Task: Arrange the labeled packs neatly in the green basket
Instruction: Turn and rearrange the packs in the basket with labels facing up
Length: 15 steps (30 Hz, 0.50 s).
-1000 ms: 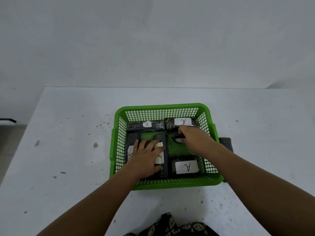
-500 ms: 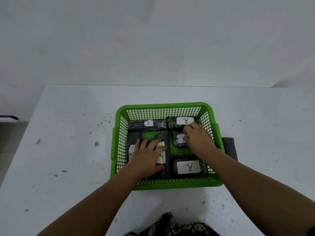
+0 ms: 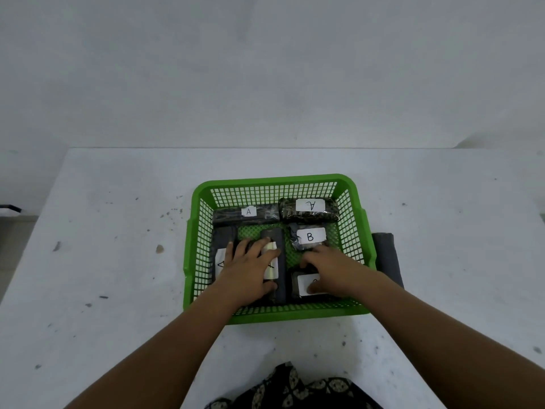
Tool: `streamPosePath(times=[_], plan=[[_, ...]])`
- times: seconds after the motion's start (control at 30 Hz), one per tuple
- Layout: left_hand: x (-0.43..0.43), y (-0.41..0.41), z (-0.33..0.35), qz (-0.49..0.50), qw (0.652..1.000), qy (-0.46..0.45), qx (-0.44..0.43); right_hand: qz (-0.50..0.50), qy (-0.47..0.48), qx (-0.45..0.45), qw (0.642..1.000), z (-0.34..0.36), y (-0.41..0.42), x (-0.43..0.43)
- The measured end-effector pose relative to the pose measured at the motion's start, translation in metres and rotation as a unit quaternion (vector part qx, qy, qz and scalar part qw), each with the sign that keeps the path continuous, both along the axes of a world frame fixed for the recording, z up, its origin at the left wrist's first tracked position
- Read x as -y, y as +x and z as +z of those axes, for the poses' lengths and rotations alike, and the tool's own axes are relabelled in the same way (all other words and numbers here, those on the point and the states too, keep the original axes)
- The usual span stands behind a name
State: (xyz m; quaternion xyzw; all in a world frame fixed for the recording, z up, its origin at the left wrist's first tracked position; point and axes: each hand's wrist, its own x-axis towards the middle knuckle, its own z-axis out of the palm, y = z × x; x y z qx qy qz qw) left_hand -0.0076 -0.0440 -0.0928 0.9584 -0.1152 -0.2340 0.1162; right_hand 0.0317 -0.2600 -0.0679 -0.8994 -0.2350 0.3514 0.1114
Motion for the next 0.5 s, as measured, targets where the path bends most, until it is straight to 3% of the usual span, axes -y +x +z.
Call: streamPosePath(times=[0.2, 0.3, 0.5], plan=[[0.002, 0.001, 0.002, 0.000, 1.000, 0.010, -0.005, -0.053, 0.012, 0.013, 0.998, -0.007, 0.002, 0.005], [0.002, 0.002, 0.002, -0.001, 1.000, 0.014, 0.001, -0.072, 0.005, 0.068, 0.995, -0.001, 0.008, 0.009], [0.004, 0.003, 0.002, -0.016, 0.999, 0.036, 0.011, 0.035, -0.032, 0.135, 0.990, 0.007, -0.001, -0.001]])
